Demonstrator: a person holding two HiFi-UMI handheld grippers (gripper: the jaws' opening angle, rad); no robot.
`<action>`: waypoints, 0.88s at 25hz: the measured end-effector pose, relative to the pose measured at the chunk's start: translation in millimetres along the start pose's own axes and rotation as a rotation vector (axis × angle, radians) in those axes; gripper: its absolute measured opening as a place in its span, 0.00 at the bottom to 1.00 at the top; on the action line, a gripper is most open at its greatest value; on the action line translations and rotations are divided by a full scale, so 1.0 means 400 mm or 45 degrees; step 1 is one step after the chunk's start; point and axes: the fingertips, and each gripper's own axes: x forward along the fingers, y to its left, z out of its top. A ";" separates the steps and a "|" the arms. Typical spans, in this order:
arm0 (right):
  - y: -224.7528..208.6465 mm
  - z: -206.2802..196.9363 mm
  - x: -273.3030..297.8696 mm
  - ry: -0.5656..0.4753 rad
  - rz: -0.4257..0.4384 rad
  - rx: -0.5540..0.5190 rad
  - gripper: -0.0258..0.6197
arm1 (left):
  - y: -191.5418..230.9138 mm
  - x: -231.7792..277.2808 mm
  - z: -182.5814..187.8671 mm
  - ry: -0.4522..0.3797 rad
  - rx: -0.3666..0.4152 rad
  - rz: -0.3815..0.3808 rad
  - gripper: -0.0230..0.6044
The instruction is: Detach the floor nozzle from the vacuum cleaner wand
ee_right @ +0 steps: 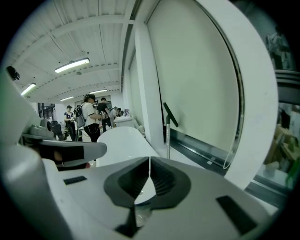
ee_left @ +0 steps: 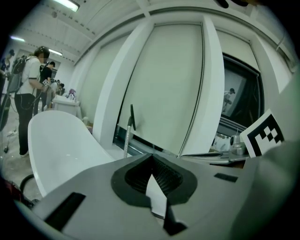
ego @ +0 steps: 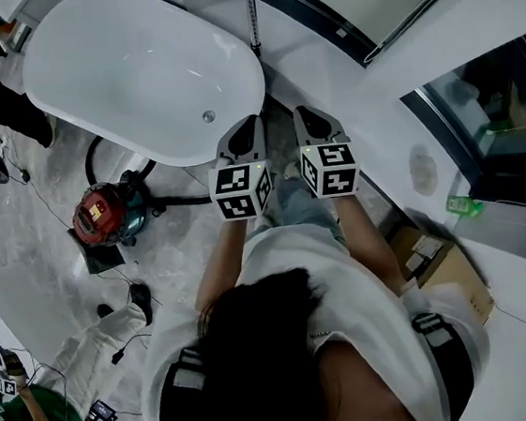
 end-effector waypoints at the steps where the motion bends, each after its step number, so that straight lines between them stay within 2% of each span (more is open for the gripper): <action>1: -0.008 0.005 0.014 0.007 0.008 -0.006 0.07 | 0.002 0.016 0.005 -0.001 -0.009 0.003 0.04; 5: -0.058 0.031 0.069 0.021 0.043 -0.030 0.07 | 0.002 0.092 0.032 -0.016 -0.037 0.033 0.04; 13: -0.165 0.100 0.174 0.049 0.121 -0.062 0.07 | -0.020 0.242 0.098 -0.015 -0.028 0.087 0.04; 22: -0.253 0.138 0.280 0.089 0.199 -0.084 0.07 | -0.002 0.368 0.130 -0.015 -0.070 0.189 0.04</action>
